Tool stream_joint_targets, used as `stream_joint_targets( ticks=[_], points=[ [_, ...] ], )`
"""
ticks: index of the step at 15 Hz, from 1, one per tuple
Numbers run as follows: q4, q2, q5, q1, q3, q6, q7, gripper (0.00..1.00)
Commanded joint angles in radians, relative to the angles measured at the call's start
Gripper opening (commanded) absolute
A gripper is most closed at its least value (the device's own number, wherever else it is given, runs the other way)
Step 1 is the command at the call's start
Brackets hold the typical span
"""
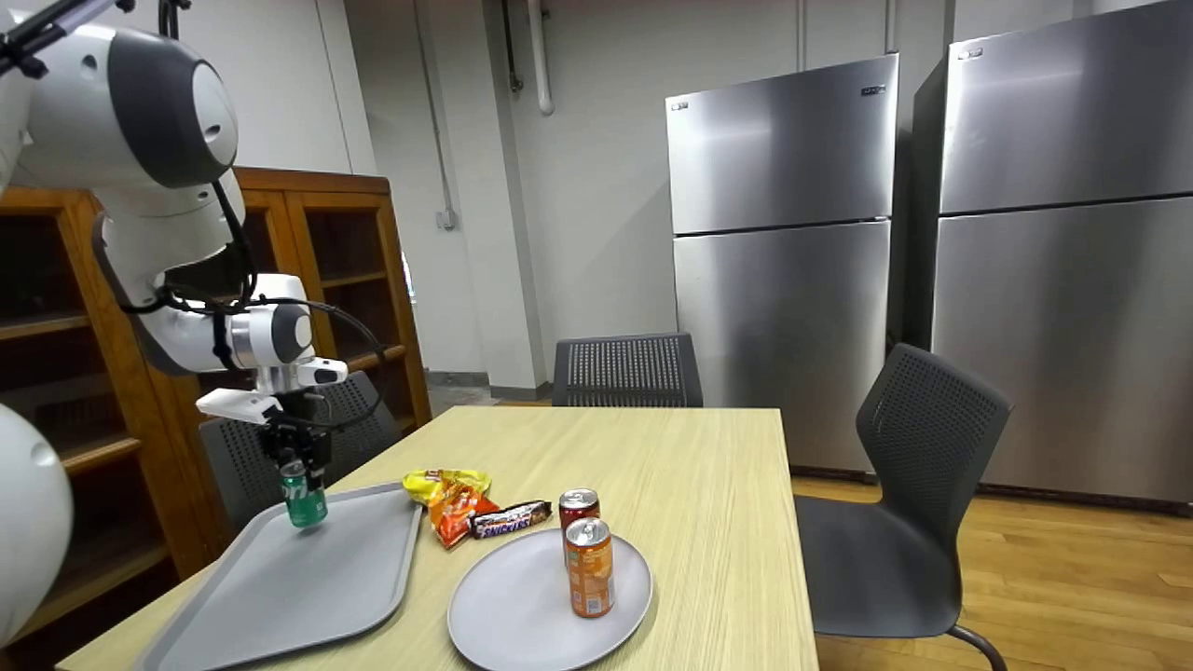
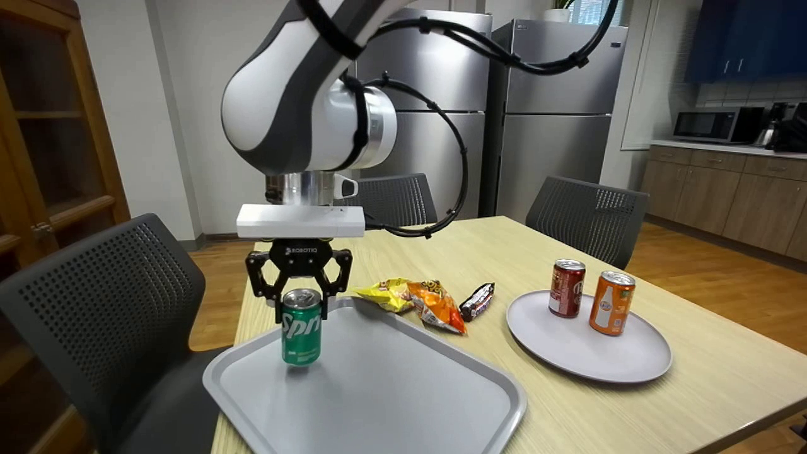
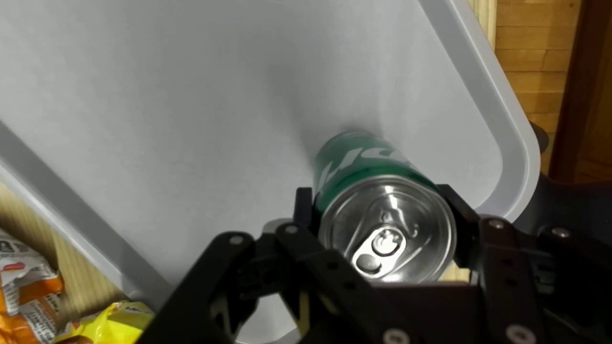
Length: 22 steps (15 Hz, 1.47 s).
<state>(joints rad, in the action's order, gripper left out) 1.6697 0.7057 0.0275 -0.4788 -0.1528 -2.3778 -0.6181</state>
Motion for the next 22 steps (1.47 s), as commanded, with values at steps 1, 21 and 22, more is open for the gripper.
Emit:
stream_joint_targets(
  ticks=[1, 21, 22],
  points=[
    [-0.1, 0.048, 0.022, -0.025, 0.019, 0.066, 0.046, 0.38],
    [-0.104, -0.041, 0.038, 0.028, 0.055, 0.045, 0.243, 1.0],
    [-0.095, -0.052, 0.041, 0.036, 0.055, 0.044, 0.265, 1.0]
  ],
)
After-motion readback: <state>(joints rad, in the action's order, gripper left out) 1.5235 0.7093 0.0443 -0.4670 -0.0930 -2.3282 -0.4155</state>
